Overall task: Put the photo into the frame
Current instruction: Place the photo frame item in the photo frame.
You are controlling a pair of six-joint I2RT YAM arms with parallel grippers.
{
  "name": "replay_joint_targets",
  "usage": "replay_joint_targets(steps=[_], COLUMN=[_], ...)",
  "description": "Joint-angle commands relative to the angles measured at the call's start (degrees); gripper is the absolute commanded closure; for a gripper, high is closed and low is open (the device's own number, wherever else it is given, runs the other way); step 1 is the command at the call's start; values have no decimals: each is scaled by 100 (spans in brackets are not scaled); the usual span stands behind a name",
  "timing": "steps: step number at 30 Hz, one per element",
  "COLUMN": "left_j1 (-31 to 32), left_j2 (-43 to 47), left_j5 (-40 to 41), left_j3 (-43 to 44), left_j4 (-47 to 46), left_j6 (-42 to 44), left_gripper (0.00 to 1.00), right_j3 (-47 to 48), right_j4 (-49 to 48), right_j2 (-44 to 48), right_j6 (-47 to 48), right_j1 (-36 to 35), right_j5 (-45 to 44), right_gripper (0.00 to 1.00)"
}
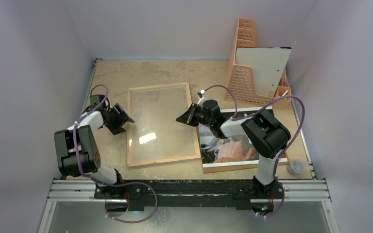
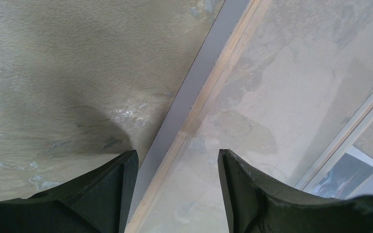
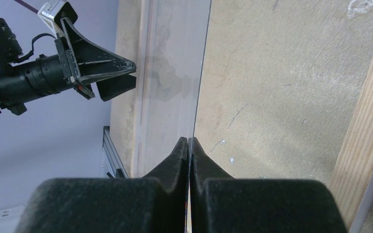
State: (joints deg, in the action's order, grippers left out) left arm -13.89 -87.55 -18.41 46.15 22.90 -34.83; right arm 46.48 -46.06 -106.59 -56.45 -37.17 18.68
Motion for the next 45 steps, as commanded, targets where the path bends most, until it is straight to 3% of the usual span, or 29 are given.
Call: replay_joint_targets(steps=[1, 22, 34, 45], left_j1=[33, 97, 97, 108], left_j2=[-75, -158, -201, -318], left_j5=[-176, -277, -277, -290], left_j3=[-34, -45, -41, -15], left_j4=[-171, -245, -238, -244], left_j6=[148, 99, 115, 84], left_gripper=[37, 38, 38, 48], right_j3=[71, -40, 70, 325], right_j4=[-56, -61, -321, 168], right_j2=[70, 226, -19, -91], right_j6=[20, -166, -292, -254], right_j1=[16, 5, 3, -12], right_j5=[-133, -518, -26, 16], right_gripper=[100, 100, 100, 97])
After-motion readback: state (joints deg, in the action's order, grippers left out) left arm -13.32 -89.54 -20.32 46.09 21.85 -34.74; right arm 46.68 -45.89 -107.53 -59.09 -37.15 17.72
